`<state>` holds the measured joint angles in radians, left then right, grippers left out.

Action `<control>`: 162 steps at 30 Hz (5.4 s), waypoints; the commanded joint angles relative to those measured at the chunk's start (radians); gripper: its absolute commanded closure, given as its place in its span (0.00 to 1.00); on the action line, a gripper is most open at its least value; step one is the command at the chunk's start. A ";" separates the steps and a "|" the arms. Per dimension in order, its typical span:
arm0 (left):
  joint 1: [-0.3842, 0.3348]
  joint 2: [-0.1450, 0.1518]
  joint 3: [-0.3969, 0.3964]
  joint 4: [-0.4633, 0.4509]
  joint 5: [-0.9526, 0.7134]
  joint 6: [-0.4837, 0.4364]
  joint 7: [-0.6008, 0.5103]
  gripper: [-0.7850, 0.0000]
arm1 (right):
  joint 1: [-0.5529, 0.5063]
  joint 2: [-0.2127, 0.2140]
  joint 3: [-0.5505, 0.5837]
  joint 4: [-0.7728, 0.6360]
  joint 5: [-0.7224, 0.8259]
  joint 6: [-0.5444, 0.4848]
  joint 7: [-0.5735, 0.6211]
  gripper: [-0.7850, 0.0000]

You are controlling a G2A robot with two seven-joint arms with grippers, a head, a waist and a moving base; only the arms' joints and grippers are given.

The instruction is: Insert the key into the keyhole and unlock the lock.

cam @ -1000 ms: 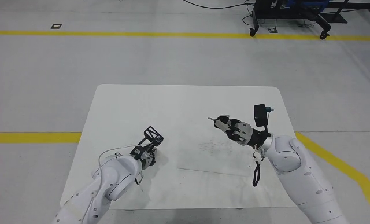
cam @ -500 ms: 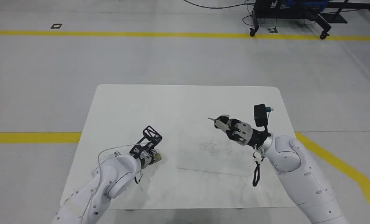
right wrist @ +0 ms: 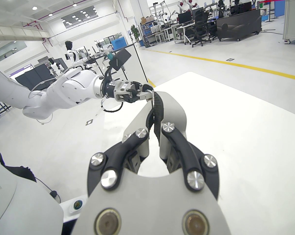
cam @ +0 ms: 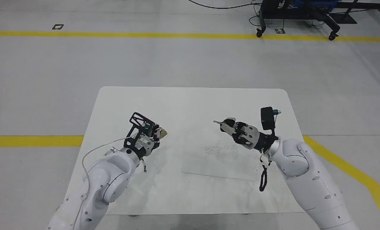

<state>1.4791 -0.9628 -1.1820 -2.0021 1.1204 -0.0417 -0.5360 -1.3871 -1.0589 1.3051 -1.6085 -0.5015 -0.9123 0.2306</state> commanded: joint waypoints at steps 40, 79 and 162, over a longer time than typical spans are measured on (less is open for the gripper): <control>-0.479 -0.105 0.085 0.567 -1.626 0.298 -0.379 1.00 | 0.058 -0.051 -0.177 0.006 0.200 0.259 -0.074 1.00; -0.516 -0.140 0.135 0.716 -1.878 0.632 -0.277 1.00 | 0.102 -0.046 -0.401 -0.441 -1.343 0.451 0.187 1.00; -0.569 -0.147 0.187 0.776 -1.837 0.652 -0.400 1.00 | 0.132 -0.137 -0.438 -0.405 -1.677 0.236 0.119 1.00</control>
<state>0.9104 -1.1102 -0.9954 -1.2260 -0.7166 0.6098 -0.9348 -1.2566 -1.1954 0.8674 -2.0147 -2.1784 -0.6767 0.3482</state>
